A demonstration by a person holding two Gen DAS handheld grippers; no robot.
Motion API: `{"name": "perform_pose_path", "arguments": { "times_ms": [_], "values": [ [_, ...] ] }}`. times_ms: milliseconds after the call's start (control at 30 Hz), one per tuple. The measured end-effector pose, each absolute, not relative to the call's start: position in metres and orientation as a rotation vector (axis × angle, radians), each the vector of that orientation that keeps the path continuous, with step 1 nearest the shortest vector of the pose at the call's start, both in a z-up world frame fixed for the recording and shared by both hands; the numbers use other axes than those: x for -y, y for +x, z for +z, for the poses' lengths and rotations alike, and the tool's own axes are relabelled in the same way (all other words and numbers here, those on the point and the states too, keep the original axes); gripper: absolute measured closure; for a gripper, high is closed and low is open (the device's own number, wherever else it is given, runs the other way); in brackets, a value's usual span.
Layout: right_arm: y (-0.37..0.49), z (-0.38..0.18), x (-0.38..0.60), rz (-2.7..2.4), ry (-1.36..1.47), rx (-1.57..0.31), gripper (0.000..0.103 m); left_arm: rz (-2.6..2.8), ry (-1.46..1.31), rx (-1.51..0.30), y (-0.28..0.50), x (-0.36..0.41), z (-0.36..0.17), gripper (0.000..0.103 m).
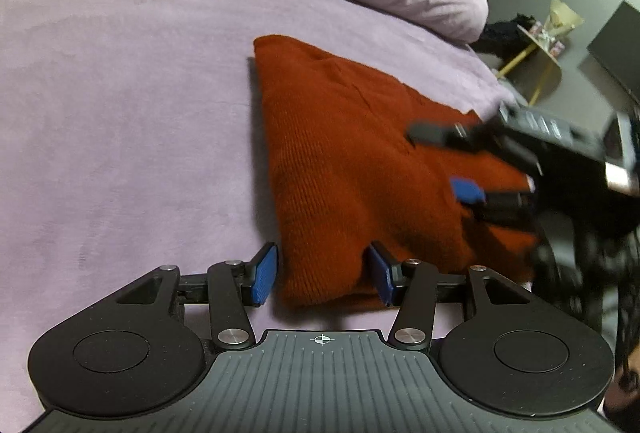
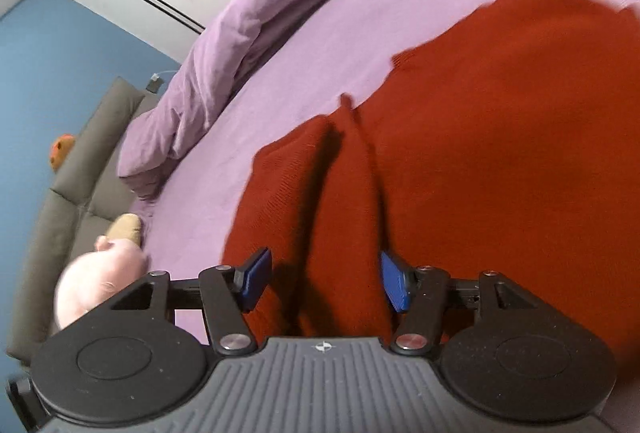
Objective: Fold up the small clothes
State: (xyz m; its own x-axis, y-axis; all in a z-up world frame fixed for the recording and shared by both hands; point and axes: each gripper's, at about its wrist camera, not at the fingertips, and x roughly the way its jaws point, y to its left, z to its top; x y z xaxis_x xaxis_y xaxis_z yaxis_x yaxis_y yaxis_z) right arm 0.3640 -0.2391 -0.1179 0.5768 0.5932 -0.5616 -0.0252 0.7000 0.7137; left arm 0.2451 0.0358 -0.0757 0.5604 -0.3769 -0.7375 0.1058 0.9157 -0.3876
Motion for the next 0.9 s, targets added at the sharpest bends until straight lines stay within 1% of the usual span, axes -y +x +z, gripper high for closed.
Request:
{"name": "perform_pose_path", "arguments": {
  "times_ms": [67, 167, 200, 233, 300, 367, 400, 500, 533, 633, 667, 800, 833, 867, 900],
  "values": [
    [0.372, -0.113, 0.224, 0.413, 0.697, -0.874, 0.043, -0.293, -0.295, -0.938, 0.242, -0.034, -0.073, 0.049],
    [0.378, -0.104, 0.204, 0.414, 0.607, -0.844, 0.053, -0.304, -0.263, -0.951, 0.237, -0.03, -0.073, 0.049],
    [0.38, -0.101, 0.196, 0.416, 0.571, -0.842, 0.059, -0.307, -0.25, -0.957, 0.236, -0.027, -0.074, 0.048],
    [0.382, -0.097, 0.189, 0.409, 0.52, -0.843, 0.07, -0.304, -0.235, -0.965, 0.235, -0.024, -0.077, 0.048],
    [0.384, -0.094, 0.177, 0.396, 0.408, -0.835, 0.083, -0.285, -0.211, -0.979, 0.236, -0.017, -0.081, 0.049],
    [0.382, -0.088, 0.162, 0.375, 0.281, -0.818, 0.086, -0.273, -0.192, -0.968, 0.236, -0.011, -0.08, 0.048],
    [0.379, -0.083, 0.156, 0.364, 0.209, -0.798, 0.09, -0.265, -0.187, -0.964, 0.237, -0.009, -0.079, 0.049],
    [0.355, -0.054, 0.154, 0.33, 0.055, -0.658, 0.093, -0.241, -0.212, -0.958, 0.239, -0.01, -0.073, 0.049],
    [0.346, -0.043, 0.161, 0.311, 0.042, -0.601, 0.098, -0.241, -0.227, -0.953, 0.239, -0.01, -0.072, 0.049],
    [0.326, -0.031, 0.189, 0.197, -0.013, -0.495, 0.099, -0.239, -0.247, -0.965, 0.241, -0.003, -0.075, 0.05],
    [0.326, -0.035, 0.2, 0.184, -0.01, -0.511, 0.099, -0.235, -0.246, -0.973, 0.242, 0.001, -0.076, 0.05],
    [0.341, -0.077, 0.242, 0.176, 0.125, -0.717, 0.096, -0.229, -0.199, -0.958, 0.241, 0.012, -0.077, 0.05],
    [0.342, -0.085, 0.252, 0.182, 0.181, -0.748, 0.092, -0.232, -0.19, -0.956, 0.24, 0.011, -0.077, 0.05],
    [0.344, -0.09, 0.263, 0.192, 0.273, -0.771, 0.091, -0.234, -0.184, -0.956, 0.24, 0.01, -0.077, 0.049],
    [0.344, -0.093, 0.275, 0.205, 0.373, -0.779, 0.084, -0.236, -0.182, -0.957, 0.241, 0.01, -0.077, 0.049]
  ]
}}
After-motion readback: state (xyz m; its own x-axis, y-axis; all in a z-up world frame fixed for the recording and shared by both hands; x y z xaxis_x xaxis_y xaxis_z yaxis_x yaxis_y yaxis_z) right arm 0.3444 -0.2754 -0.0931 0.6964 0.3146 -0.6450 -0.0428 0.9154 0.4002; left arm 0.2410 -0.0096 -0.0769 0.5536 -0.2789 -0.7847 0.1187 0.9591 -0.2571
